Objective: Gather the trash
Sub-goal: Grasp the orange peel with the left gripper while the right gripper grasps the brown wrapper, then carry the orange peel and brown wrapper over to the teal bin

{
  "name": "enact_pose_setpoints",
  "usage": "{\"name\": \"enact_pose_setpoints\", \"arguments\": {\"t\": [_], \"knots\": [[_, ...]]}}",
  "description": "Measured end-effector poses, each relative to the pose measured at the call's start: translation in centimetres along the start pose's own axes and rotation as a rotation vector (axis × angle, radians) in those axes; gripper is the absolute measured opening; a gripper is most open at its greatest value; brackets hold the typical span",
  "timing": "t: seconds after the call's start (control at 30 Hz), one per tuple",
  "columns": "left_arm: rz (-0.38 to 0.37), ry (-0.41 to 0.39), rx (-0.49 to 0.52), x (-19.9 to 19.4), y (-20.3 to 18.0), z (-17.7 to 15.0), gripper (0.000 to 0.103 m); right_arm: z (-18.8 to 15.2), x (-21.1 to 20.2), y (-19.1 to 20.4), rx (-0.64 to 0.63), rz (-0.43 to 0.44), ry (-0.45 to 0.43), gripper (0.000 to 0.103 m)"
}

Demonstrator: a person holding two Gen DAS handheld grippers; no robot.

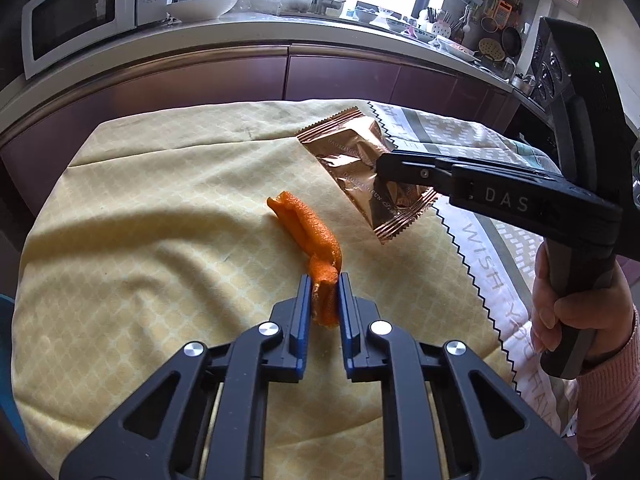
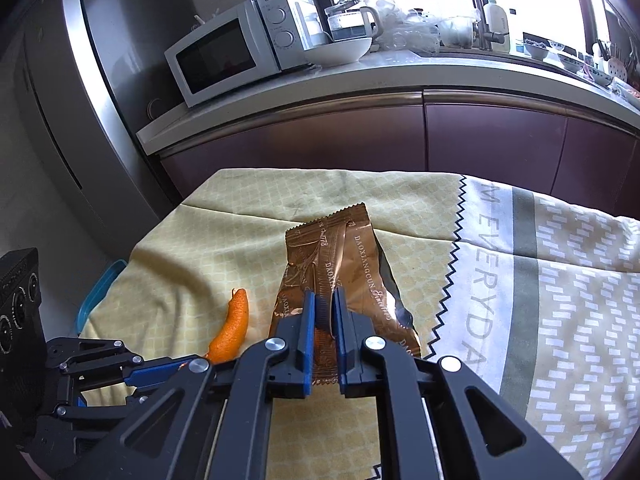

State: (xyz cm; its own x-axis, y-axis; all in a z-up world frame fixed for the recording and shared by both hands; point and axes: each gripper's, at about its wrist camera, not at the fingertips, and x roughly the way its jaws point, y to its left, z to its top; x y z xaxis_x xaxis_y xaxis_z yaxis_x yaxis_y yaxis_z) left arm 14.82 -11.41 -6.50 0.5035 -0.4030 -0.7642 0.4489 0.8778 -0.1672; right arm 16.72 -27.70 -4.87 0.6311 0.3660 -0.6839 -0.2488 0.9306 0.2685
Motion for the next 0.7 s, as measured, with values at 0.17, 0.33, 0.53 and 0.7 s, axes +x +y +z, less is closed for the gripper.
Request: {"name": "enact_pose_setpoints", "arguments": {"t": [0.17, 0.33, 0.53, 0.7], "knots": [[0.014, -0.015, -0.001, -1.5, 0.5, -0.8, 0.013, -0.7, -0.8, 0.9, 0.01, 0.04, -0.017, 0.008], [0.036, -0.04, 0.007, -3.5, 1.0, -1.8, 0.013, -1.6, -1.4, 2.1, 0.016, 0.079, -0.027, 0.008], [0.067, -0.059, 0.014, -5.8, 1.9, -3.0, 0.013, -2.5, -2.0, 3.5, 0.023, 0.12, -0.038, 0.008], [0.081, -0.076, 0.015, -7.6, 2.5, -4.1, 0.013, -3.2, -2.3, 4.5, 0.023, 0.146, -0.038, 0.008]]}}
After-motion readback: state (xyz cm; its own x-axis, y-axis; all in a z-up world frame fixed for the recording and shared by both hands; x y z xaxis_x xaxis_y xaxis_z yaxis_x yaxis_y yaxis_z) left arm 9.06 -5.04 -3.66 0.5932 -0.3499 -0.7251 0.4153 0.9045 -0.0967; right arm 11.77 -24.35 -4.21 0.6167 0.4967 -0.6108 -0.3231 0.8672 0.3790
